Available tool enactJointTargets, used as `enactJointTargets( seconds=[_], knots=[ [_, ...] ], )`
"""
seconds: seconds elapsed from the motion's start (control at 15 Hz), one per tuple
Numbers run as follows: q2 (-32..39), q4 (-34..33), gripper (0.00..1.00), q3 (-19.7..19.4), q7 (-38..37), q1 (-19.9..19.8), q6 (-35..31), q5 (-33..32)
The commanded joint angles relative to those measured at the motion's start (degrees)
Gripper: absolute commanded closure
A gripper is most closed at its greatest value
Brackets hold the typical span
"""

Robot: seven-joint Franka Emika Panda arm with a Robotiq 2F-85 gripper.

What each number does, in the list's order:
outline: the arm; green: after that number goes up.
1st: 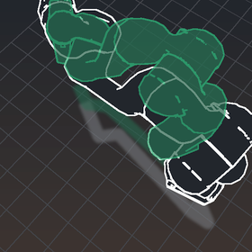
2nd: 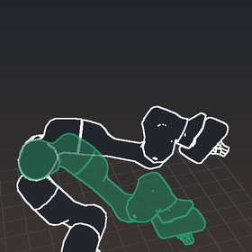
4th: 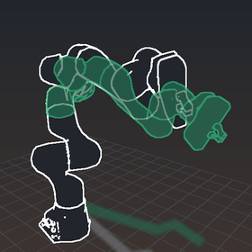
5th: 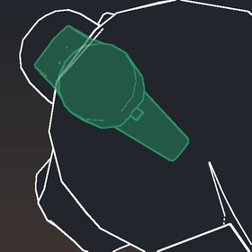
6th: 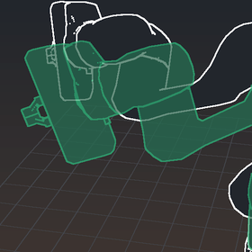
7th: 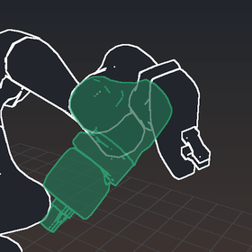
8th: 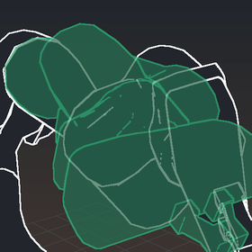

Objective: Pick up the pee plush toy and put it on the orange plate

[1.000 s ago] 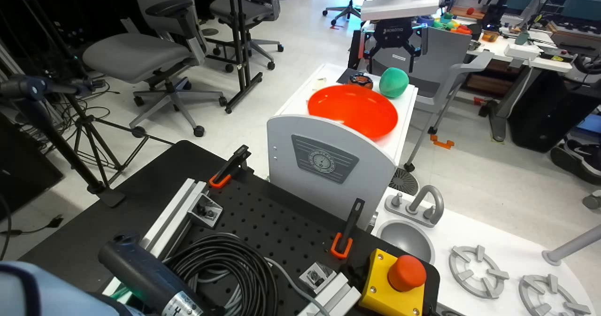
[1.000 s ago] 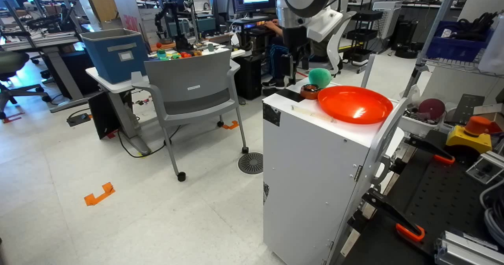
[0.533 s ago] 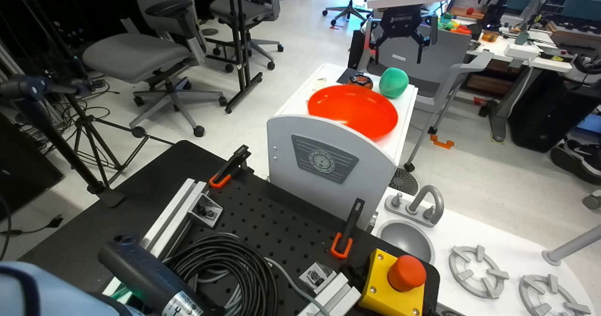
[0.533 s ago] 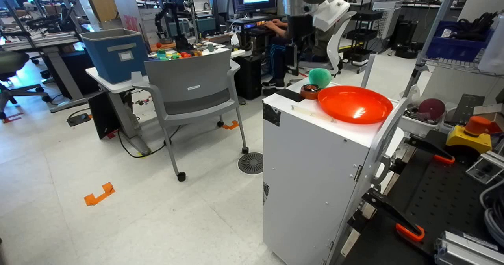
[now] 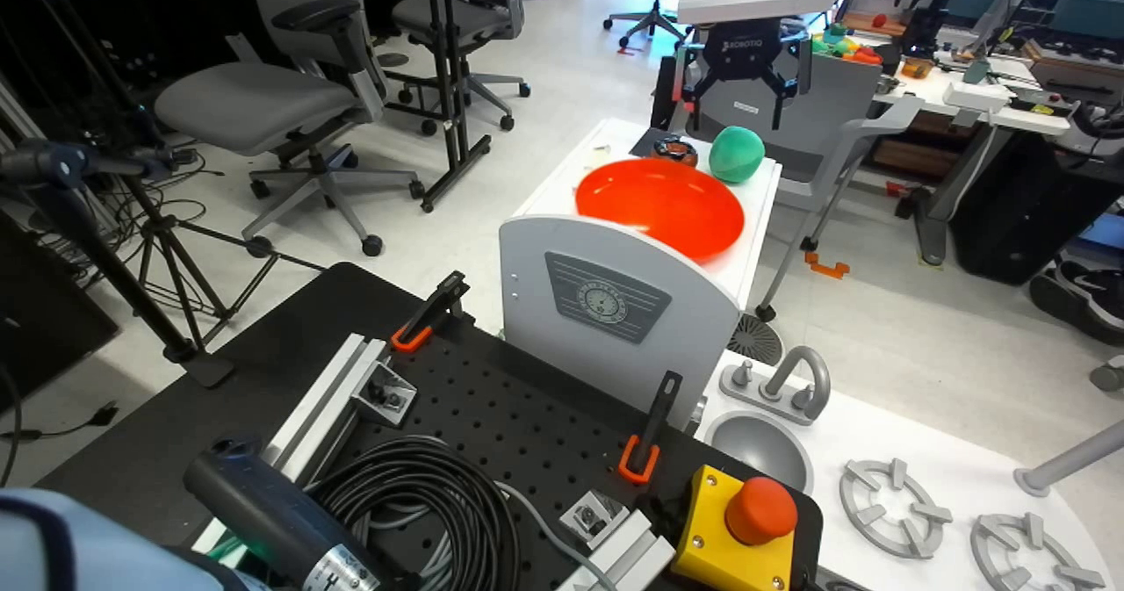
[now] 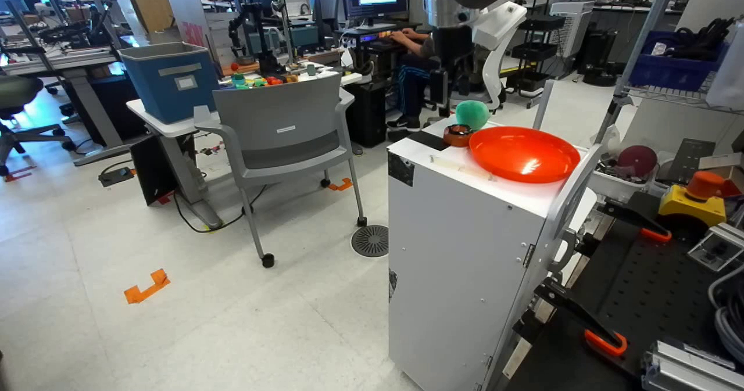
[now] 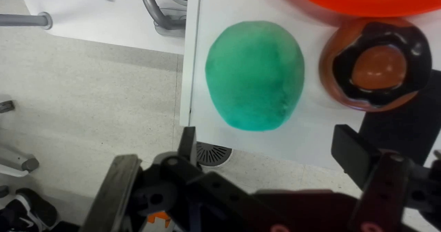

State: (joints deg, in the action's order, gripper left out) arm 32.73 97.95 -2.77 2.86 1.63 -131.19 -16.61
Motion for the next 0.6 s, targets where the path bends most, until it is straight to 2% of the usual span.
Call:
enactJointTargets(
  seconds=[0.0,0.53],
  knots=[
    [-2.44,3.55,0.0,-0.08,0.39,-0.06,-2.53,-0.24],
    [-2.84,4.47,0.0,0.06,1.0,-0.53,-2.17,0.25]
  ],
)
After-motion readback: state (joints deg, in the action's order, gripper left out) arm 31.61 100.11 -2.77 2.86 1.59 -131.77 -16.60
